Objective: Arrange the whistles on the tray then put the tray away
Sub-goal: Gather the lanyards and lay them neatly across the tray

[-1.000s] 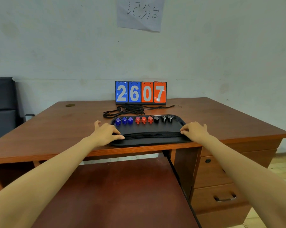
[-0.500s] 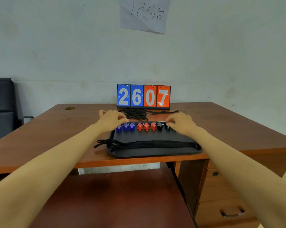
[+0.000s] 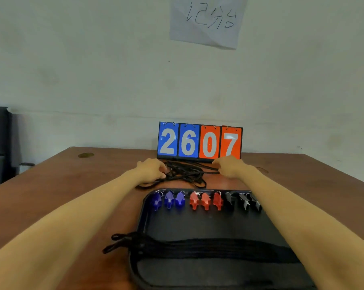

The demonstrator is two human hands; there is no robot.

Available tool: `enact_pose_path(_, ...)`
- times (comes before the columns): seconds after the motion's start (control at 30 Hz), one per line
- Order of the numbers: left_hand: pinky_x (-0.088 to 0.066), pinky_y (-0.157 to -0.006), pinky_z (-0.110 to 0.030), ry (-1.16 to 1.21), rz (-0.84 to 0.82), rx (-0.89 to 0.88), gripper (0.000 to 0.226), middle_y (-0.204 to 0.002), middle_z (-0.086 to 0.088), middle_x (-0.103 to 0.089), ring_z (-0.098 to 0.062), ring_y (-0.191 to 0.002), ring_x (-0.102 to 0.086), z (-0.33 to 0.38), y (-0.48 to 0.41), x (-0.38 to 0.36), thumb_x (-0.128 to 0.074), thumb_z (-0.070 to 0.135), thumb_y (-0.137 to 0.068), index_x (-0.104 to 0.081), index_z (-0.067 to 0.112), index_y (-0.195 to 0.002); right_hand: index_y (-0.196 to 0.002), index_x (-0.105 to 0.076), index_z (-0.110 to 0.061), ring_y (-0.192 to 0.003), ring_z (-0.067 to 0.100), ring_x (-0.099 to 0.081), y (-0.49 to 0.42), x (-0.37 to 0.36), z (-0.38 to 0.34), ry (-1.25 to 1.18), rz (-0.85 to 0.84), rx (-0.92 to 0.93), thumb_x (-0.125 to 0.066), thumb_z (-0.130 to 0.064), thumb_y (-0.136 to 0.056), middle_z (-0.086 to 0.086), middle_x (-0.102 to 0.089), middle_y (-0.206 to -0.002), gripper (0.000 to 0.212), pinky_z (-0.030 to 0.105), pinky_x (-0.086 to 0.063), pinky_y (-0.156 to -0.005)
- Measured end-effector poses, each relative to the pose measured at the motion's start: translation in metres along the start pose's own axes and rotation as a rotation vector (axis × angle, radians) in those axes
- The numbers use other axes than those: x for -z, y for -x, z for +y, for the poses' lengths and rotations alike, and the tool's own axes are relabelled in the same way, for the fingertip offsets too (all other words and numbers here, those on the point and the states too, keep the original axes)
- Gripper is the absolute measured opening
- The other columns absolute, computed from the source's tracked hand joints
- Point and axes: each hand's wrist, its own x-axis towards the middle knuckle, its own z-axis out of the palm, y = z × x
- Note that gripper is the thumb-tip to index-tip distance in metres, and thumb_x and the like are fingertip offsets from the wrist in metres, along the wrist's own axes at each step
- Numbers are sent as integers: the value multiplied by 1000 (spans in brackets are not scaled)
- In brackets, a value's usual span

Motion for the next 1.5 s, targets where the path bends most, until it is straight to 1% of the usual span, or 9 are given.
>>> enact_pose_path(0.3, -26, -108, -47, -9, 30, -129, 23, -125, 4, -61, -18, -119, -50, 3, -34, -31, -57, 32, -90, -66, 23, -109, -135, -47, -27, -128, 28, -42, -44, -38, 36, 164, -102, -163, -41, -11, -95, 7, -47, -138, 43, 54, -27, -110)
enact_pose_path(0.5, -27, -102, -45, -36, 120, 24, 15, -106, 0, -66, -21, -107, -55, -2, -34, -31, -55, 23, -90, -67, 18, -96, -94, -59, -18, -100, 24, -55, -37, -36, 32, 77, 37, -25, -50, -16, -91, 6, -62, -109, 10, 39, -42, -90)
enact_pose_path(0.67, -28, -101, -44, -75, 182, 55, 19, -112, -4, -56, -24, -111, -50, 8, -31, -29, -58, 22, -87, -62, 22, -106, -124, -54, -19, -109, 21, -54, -25, -29, 42, -162, -80, 2, -63, -18, -87, 3, -54, -127, 38, 36, -45, -98)
enact_pose_path(0.73, -27, -100, -40, -32, 219, -20, 22, -112, -2, -56, -21, -112, -49, 22, -29, -27, -59, 25, -88, -61, 23, -110, -121, -58, -19, -116, 22, -53, -23, -33, 47, -138, -81, -2, -59, -18, -90, 4, -56, -128, 31, 38, -42, -103)
enact_pose_path(0.87, -28, -101, -37, 18, 194, -159, 25, -115, 0, -60, -18, -114, -50, 55, -26, -24, -59, 31, -89, -64, 21, -111, -88, -56, -20, -100, 22, -54, -12, -38, 52, -65, 2, -10, -51, -17, -92, 4, -61, -105, 7, 44, -43, -96)
enact_pose_path(1.1, -21, -107, -40, 137, 139, -246, 44, -130, -2, -57, -22, -125, -45, 113, -27, -25, -49, 37, -94, -47, 21, -135, -97, -60, -18, -90, 21, -59, 23, -5, 46, -336, 286, 189, -51, -23, -94, 3, -65, -98, 11, 34, -48, -83)
enact_pose_path(1.27, -20, -104, -40, 207, 236, -242, 29, -110, 0, -66, -19, -110, -53, 120, -19, -15, -40, 33, -98, -63, 22, -112, -98, -67, -14, -90, 10, -57, 47, 20, 41, -462, 386, 282, -61, -18, -89, -6, -62, -93, 11, 22, -43, -85)
enact_pose_path(1.4, -33, -106, -36, 403, 121, -302, 43, -131, -3, -56, -20, -122, -50, 128, -10, -9, -45, 37, -96, -49, 16, -133, -95, -68, -14, -88, 10, -59, 56, 23, 37, -550, 419, 293, -63, -17, -88, -6, -64, -91, 9, 16, -43, -81)
enact_pose_path(1.5, -36, -106, -42, 371, 126, -296, 36, -107, -2, -69, -20, -109, -57, 131, -10, -10, -46, 37, -96, -57, 17, -124, -99, -67, -15, -88, 9, -59, 60, 25, 31, -576, 428, 309, -65, -19, -87, -6, -64, -91, 13, 11, -43, -78)
